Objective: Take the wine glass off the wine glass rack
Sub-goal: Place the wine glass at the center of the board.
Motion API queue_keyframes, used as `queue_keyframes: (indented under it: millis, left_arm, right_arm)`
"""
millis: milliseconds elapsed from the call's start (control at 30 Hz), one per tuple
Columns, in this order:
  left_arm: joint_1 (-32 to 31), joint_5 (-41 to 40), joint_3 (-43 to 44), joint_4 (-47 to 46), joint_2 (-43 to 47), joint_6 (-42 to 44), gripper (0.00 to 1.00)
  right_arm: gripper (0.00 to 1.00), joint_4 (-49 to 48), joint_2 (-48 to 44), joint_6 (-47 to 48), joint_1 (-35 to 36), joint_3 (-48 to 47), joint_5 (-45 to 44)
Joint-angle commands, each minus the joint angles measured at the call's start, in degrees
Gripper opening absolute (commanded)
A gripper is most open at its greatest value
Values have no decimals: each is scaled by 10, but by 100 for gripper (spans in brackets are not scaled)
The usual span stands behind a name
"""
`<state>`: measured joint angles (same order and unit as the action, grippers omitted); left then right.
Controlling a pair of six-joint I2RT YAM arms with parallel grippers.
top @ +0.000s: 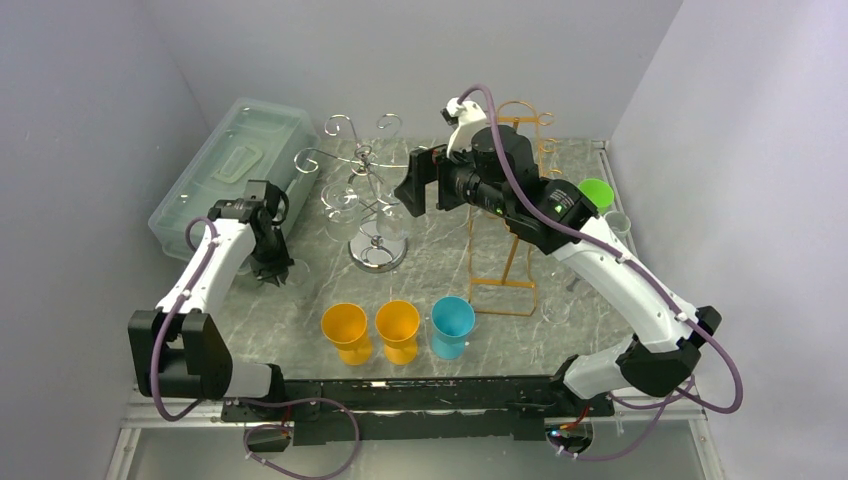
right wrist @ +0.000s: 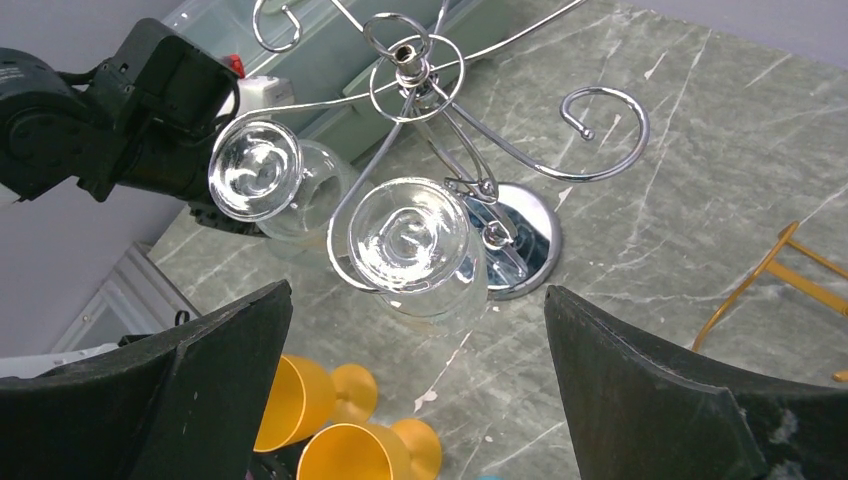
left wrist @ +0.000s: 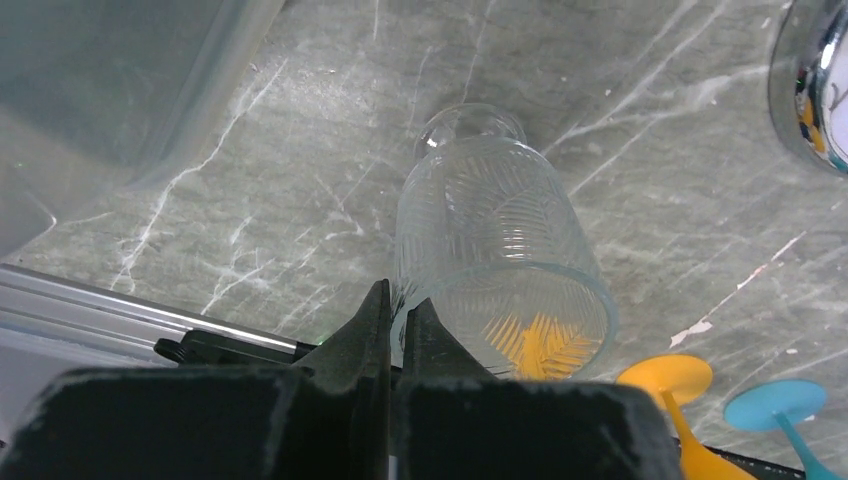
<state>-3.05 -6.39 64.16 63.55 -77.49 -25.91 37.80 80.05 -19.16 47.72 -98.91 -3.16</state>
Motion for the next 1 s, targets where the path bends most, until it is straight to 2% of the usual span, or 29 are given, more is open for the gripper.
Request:
queue_keyframes:
  millis: [0,267,400,733,967]
  left_arm:
    - [4,-16,-8,-34,-5,-13,0]
    - [5,-19,-15,-47,-8,-16,0]
    - [6,-19,-16,-49,-6,-18,9]
    - [7,-19,-22,-54,0,-21,23]
    - [7,-28,-9,-46,16,-25,37]
  right_arm:
    - [100,-6,-4,6,3,4,3]
    - [100,-4,0,4,3,6,7]
    - [100,-1,4,4,3,3,7]
    - [100,2,9,5,6,2,6]
    - [100,5,12,6,9,1,4]
